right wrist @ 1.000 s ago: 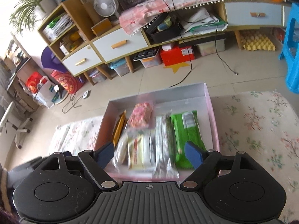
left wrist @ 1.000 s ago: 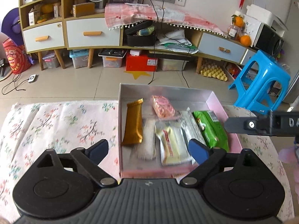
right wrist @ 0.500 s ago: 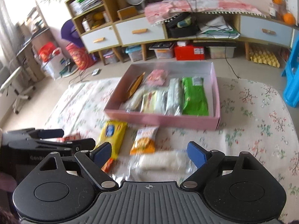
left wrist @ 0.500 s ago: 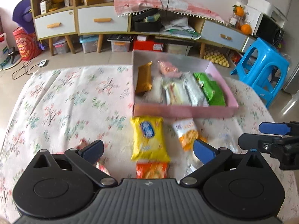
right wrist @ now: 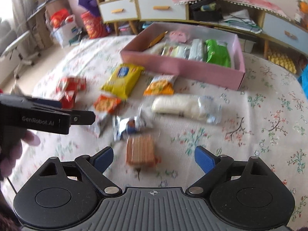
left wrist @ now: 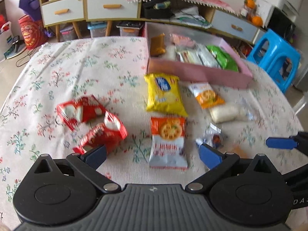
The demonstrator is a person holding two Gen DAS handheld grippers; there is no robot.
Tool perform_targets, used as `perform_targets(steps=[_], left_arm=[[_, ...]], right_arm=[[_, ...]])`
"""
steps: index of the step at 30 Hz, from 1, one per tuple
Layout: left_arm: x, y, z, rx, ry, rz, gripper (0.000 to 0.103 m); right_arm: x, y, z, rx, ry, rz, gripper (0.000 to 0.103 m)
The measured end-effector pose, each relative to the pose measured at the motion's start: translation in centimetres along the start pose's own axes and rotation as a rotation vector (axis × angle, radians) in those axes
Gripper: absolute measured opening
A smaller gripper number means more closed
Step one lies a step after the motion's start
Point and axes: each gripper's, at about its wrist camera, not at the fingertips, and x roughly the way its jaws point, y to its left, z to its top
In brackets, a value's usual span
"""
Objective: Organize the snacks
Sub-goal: 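Withdraw both tools from the box toward the remaining snacks, then grasp the orange lotus-biscuit pack with the left gripper while the right grasps the brown wafer block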
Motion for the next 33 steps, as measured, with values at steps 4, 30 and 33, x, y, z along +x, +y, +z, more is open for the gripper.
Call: perform_targets(steps=[4, 30, 33], left_arm=[[0.6, 0.0, -1.1, 0.029, 0.001, 0.000, 0.102], [1.8, -0.9, -1.3, 0.175, -0.102, -0.006, 0.073], [1.7, -1.0, -1.2, 0.180, -0.097, -0.009, 0.068]], right_arm=[[0.7, 0.6, -1.3, -0.053, 0.015, -0.016, 0.093], [2.7, 0.8, -2.7, -0.096, -0.047, -0.043, 0.103], [2.7, 1.0, -2.6, -0.099, -0.053, -0.047, 0.103]])
